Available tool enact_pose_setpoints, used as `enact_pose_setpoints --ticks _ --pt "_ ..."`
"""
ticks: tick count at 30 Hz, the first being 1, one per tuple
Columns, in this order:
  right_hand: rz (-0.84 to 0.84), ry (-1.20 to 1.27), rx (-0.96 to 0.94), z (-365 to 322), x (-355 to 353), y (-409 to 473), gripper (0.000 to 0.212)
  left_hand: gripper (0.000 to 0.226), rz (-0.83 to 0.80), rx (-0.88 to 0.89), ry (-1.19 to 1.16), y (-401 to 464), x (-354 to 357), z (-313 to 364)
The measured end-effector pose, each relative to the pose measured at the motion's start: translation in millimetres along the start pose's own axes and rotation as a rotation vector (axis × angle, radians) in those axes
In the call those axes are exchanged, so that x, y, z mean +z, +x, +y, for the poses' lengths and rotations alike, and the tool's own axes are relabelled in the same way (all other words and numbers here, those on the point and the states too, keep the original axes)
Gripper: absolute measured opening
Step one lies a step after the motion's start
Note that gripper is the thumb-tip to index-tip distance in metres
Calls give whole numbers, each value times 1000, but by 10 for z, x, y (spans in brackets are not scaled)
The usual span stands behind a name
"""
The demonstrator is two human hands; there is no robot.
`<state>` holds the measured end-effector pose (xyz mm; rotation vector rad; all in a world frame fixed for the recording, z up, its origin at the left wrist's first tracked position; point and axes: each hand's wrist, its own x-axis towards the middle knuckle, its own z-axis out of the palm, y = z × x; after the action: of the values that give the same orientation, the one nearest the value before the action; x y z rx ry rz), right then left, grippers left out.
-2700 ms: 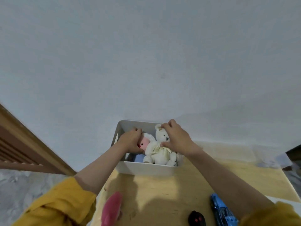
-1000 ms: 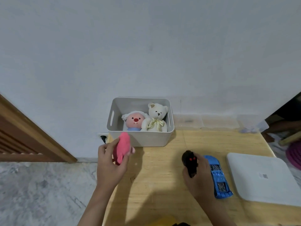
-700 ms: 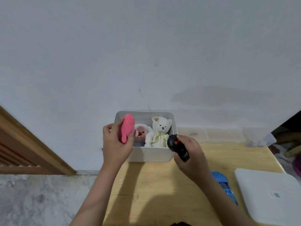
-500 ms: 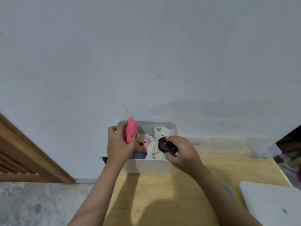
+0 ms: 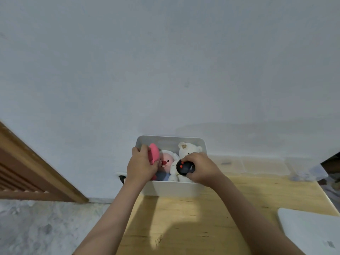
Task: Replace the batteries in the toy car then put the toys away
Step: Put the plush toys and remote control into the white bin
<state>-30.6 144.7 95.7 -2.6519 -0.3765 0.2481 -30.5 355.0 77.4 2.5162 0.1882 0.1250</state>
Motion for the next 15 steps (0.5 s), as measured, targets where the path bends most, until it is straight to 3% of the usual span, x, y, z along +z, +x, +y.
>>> enact_pose_setpoints --ticks 8,15 --pt "49 111 121 87 113 -92 59 39 -206 -14 165 149 74 46" --pt "202 175 25 128 125 -338 38 17 -252 2 301 118 37 83"
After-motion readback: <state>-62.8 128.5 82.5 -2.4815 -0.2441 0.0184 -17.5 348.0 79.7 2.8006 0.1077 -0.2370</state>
